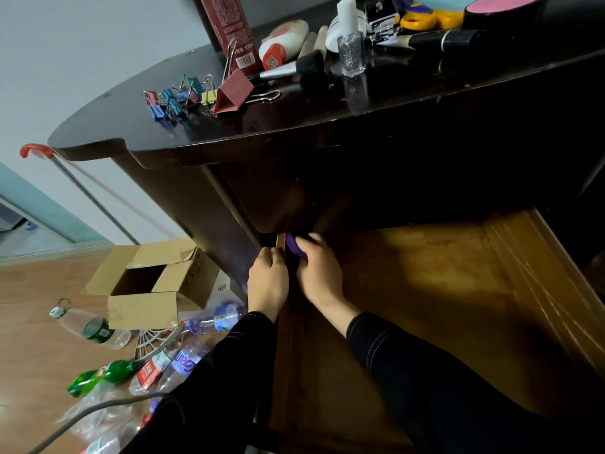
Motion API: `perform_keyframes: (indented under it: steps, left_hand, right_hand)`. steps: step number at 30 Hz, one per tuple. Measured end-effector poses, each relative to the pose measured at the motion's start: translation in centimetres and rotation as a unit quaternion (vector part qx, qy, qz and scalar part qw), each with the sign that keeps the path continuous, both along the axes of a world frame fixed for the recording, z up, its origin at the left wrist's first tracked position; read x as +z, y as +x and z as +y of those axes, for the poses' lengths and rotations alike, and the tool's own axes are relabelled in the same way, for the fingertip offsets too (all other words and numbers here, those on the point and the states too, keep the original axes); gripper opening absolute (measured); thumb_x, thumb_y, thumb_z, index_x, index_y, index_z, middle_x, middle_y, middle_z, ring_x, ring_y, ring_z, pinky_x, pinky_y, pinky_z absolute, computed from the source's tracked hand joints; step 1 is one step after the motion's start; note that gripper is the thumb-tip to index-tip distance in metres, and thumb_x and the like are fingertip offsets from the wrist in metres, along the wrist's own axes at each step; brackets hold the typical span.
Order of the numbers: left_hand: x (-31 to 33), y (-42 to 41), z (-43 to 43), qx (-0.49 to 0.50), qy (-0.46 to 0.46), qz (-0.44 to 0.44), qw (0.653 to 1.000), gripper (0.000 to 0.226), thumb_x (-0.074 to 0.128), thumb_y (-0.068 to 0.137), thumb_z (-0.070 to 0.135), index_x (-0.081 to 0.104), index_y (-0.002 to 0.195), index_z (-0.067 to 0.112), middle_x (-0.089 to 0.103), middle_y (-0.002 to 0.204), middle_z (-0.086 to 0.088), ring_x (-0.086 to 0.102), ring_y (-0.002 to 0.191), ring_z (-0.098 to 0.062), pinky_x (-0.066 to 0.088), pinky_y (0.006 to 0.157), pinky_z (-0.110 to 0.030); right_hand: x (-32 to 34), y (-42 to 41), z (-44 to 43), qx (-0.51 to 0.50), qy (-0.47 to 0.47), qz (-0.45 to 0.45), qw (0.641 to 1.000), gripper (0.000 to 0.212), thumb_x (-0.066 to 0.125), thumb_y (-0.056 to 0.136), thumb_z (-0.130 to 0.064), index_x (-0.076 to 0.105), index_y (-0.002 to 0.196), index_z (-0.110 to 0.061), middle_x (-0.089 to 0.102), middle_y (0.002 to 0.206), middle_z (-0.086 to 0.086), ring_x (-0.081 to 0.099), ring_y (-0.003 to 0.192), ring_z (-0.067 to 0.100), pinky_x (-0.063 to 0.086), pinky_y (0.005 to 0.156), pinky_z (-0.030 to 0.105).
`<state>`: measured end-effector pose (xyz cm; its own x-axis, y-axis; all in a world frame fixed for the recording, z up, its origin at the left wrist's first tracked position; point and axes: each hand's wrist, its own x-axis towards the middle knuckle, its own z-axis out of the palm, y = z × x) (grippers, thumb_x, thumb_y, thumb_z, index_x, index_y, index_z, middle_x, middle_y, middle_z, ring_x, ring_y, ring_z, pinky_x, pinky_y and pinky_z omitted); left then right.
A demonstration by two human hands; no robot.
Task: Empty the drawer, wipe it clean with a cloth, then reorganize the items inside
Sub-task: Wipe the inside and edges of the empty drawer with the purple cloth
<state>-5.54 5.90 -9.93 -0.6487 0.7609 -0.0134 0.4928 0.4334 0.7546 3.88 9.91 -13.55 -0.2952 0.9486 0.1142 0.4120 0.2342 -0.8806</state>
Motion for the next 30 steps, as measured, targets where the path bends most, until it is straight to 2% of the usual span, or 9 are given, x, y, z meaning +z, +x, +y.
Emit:
perform_keyframes:
  steps: [2, 5, 10, 14, 16, 18, 20, 24, 30]
  left_hand:
    - [0.0, 0.0, 0.0, 0.003, -0.001, 0.000, 1.000, 0.032, 0.035, 0.104, 0.034, 0.052, 0.081, 0.020, 0.060, 0.085, 0.007, 0.057, 0.086, -0.023, 0.036, 0.077, -0.035]
    - [-0.1, 0.1, -0.2, -0.001, -0.005, 0.001, 1.000, 0.032, 0.035, 0.105, 0.034, 0.045, 0.075, 0.029, 0.050, 0.081, 0.019, 0.049, 0.081, -0.012, 0.033, 0.081, -0.031]
    - [0.0, 0.3, -0.1, -0.001, 0.000, 0.000, 1.000, 0.032, 0.035, 0.106, 0.034, 0.034, 0.075, 0.037, 0.038, 0.079, 0.022, 0.040, 0.091, -0.011, 0.027, 0.086, -0.028]
    - [0.0, 0.3, -0.1, 0.000, 0.001, 0.003, 1.000, 0.035, 0.035, 0.106, 0.034, 0.037, 0.072, 0.037, 0.042, 0.078, 0.023, 0.044, 0.073, -0.002, 0.030, 0.083, -0.028]
    - [0.0, 0.2, -0.2, -0.004, 0.000, 0.000, 1.000, 0.033, 0.034, 0.106, 0.033, 0.043, 0.074, 0.033, 0.049, 0.079, 0.019, 0.044, 0.073, 0.004, 0.032, 0.078, -0.030]
    - [-0.1, 0.0, -0.2, -0.009, 0.001, 0.000, 1.000, 0.031, 0.034, 0.105, 0.034, 0.050, 0.080, 0.025, 0.057, 0.082, 0.011, 0.050, 0.075, 0.000, 0.034, 0.067, -0.032]
    - [-0.1, -0.1, -0.1, -0.010, 0.001, -0.001, 1.000, 0.030, 0.034, 0.105, 0.035, 0.052, 0.084, 0.022, 0.059, 0.084, 0.009, 0.052, 0.076, -0.004, 0.035, 0.063, -0.025]
    - [-0.3, -0.3, -0.2, -0.011, -0.003, -0.009, 1.000, 0.029, 0.034, 0.106, 0.036, 0.058, 0.096, 0.022, 0.062, 0.092, 0.004, 0.055, 0.088, -0.020, 0.036, 0.077, -0.033]
    - [-0.4, -0.3, -0.1, -0.006, 0.000, -0.006, 1.000, 0.031, 0.034, 0.105, 0.036, 0.052, 0.082, 0.024, 0.060, 0.085, 0.007, 0.055, 0.088, -0.023, 0.036, 0.077, -0.036]
  right_hand:
    - [-0.4, -0.1, -0.5, 0.009, 0.008, -0.013, 1.000, 0.058, 0.056, 0.091, 0.002, 0.053, 0.144, -0.020, 0.040, 0.155, 0.005, 0.039, 0.139, 0.032, 0.044, 0.106, 0.044]
    - [-1.7, 1.1, 0.5, 0.051, -0.056, -0.118, 0.990, 0.058, 0.055, 0.095, -0.002, 0.049, 0.147, -0.028, 0.039, 0.157, 0.001, 0.042, 0.139, 0.030, 0.044, 0.106, 0.043]
    - [-1.5, 2.1, 3.0, -0.012, -0.122, -0.034, 0.992, 0.054, 0.054, 0.097, -0.003, 0.048, 0.148, -0.020, 0.054, 0.145, 0.004, 0.051, 0.134, 0.028, 0.043, 0.104, 0.036]
    - [-1.4, 1.5, 2.8, 0.067, -0.138, -0.088, 0.984, 0.058, 0.052, 0.097, 0.000, 0.045, 0.150, -0.021, 0.053, 0.148, 0.004, 0.054, 0.130, 0.026, 0.049, 0.102, 0.037]
    - [-1.6, 1.8, 2.3, 0.086, -0.136, -0.107, 0.981, 0.060, 0.054, 0.096, -0.001, 0.045, 0.150, -0.024, 0.056, 0.144, 0.003, 0.060, 0.123, 0.026, 0.054, 0.094, 0.037]
    - [-1.9, 2.6, 1.7, 0.108, -0.099, -0.151, 0.978, 0.059, 0.056, 0.094, -0.003, 0.048, 0.147, -0.028, 0.063, 0.136, 0.002, 0.067, 0.109, 0.026, 0.054, 0.078, 0.033]
    - [-2.3, 3.2, 1.1, 0.132, -0.076, -0.186, 0.971, 0.058, 0.057, 0.094, -0.007, 0.050, 0.146, -0.031, 0.065, 0.131, 0.002, 0.068, 0.104, 0.026, 0.051, 0.074, 0.032]
    - [-2.6, 2.9, 0.4, 0.150, -0.078, -0.190, 0.967, 0.058, 0.061, 0.091, -0.015, 0.048, 0.144, -0.032, 0.064, 0.128, 0.002, 0.066, 0.103, 0.026, 0.050, 0.070, 0.031]
    - [-1.6, 1.9, 0.8, 0.087, -0.115, -0.098, 0.985, 0.057, 0.061, 0.094, -0.009, 0.047, 0.146, -0.025, 0.056, 0.142, 0.003, 0.056, 0.127, 0.028, 0.051, 0.098, 0.040]
